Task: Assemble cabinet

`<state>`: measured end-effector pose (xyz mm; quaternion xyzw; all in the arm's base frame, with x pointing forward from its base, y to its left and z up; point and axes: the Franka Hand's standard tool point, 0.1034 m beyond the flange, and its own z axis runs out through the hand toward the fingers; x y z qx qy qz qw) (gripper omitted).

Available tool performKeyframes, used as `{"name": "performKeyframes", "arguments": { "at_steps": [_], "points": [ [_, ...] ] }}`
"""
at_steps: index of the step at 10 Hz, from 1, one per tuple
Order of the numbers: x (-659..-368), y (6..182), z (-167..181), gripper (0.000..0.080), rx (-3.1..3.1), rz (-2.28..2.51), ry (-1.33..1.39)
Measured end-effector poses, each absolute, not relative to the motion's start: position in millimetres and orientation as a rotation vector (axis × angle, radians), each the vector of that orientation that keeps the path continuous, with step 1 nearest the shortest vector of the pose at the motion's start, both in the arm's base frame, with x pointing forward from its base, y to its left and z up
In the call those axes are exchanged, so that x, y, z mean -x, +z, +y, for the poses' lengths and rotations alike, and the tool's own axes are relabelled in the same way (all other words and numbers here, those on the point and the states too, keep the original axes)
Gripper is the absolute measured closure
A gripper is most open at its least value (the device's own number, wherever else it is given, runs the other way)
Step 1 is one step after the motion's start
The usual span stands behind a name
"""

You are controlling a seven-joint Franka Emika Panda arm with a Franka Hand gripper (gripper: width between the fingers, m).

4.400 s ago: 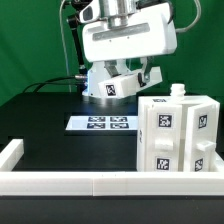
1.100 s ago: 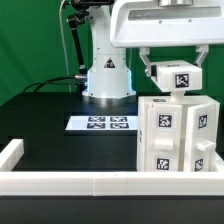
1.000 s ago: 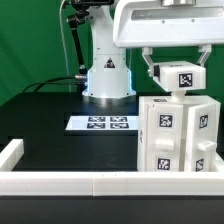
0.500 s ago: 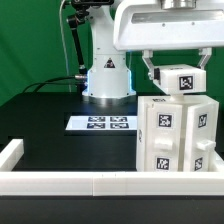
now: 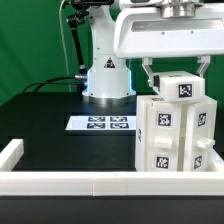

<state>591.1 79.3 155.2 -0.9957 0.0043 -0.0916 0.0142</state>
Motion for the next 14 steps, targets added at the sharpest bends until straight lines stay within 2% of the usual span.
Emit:
{"name": "performKeyframes", "arguments": {
  "at_steps": [10,14],
  "points": [
    [-592.5,155.5,78.8,0.0239,3.095,0.044,-0.306],
    [-592.1,155.1,79.9,0.0239,3.02,0.494,-0.29]
  ]
}}
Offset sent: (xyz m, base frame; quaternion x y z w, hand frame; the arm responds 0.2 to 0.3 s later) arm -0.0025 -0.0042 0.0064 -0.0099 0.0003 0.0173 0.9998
